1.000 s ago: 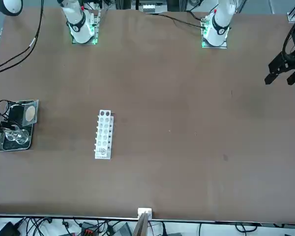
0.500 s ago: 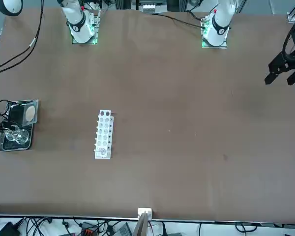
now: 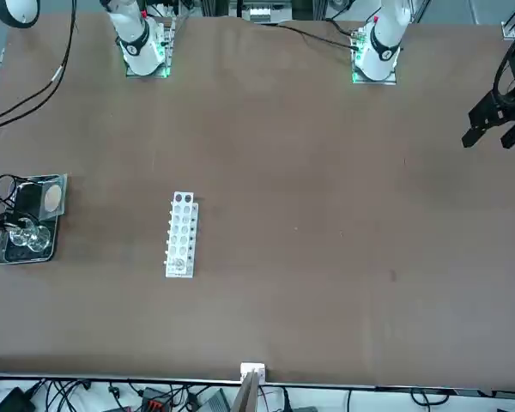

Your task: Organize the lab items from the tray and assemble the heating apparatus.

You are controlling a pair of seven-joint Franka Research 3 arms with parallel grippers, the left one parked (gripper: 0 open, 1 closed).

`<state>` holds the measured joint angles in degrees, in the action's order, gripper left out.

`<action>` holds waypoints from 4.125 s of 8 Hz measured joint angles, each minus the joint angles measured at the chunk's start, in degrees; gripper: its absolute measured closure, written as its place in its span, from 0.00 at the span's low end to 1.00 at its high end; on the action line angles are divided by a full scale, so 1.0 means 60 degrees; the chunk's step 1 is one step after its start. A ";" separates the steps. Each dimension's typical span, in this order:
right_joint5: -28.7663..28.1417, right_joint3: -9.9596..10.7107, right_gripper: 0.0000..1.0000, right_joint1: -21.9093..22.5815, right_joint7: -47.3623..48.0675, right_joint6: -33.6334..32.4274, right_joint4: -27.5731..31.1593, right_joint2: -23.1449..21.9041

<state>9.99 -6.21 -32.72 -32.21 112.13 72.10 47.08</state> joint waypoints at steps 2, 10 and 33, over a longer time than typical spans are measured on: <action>0.0003 -0.0002 0.69 0.0000 -0.0003 -0.0001 -0.0011 -0.0033; -0.0016 -0.0430 0.69 0.0419 0.0072 -0.0706 -0.0301 -0.1289; -0.0954 -0.0907 0.67 0.3293 0.5876 0.3527 0.9064 -0.5428</action>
<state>4.27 -11.65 -12.96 3.05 133.29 126.48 14.51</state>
